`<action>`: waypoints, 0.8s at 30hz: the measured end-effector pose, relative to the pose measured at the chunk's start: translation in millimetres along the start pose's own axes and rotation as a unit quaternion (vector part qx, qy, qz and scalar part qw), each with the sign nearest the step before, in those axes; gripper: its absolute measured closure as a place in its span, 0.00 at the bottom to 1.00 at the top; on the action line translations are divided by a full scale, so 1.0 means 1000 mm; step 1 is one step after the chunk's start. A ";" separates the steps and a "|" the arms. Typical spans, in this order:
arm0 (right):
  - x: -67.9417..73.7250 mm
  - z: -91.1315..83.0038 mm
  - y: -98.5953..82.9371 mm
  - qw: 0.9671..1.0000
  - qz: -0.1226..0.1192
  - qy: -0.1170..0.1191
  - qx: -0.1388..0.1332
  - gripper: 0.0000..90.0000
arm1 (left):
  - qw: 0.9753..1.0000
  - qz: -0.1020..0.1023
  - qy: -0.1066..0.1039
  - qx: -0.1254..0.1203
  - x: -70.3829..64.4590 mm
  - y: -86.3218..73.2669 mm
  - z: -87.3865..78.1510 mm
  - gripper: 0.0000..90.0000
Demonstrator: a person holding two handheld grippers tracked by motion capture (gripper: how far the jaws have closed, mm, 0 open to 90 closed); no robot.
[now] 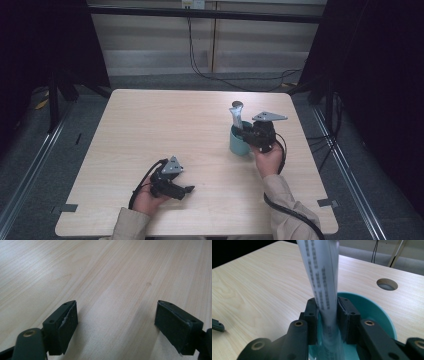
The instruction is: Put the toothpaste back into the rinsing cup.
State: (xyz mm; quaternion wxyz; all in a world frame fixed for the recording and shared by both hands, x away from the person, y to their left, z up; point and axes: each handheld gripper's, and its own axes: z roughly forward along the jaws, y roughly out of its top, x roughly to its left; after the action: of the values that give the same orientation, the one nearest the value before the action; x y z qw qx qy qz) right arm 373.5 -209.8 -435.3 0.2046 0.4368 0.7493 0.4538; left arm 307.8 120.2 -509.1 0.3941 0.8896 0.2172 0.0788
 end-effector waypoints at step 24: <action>-0.002 0.001 -0.001 1.000 0.019 0.002 0.005 0.60 | 1.000 0.000 0.000 0.000 0.000 0.000 0.000 0.21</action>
State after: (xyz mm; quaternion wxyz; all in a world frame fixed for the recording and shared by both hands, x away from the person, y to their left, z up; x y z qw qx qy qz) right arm 374.9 -211.3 -437.0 0.1923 0.4509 0.7437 0.4546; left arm 307.7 120.2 -509.1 0.3943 0.8894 0.2174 0.0788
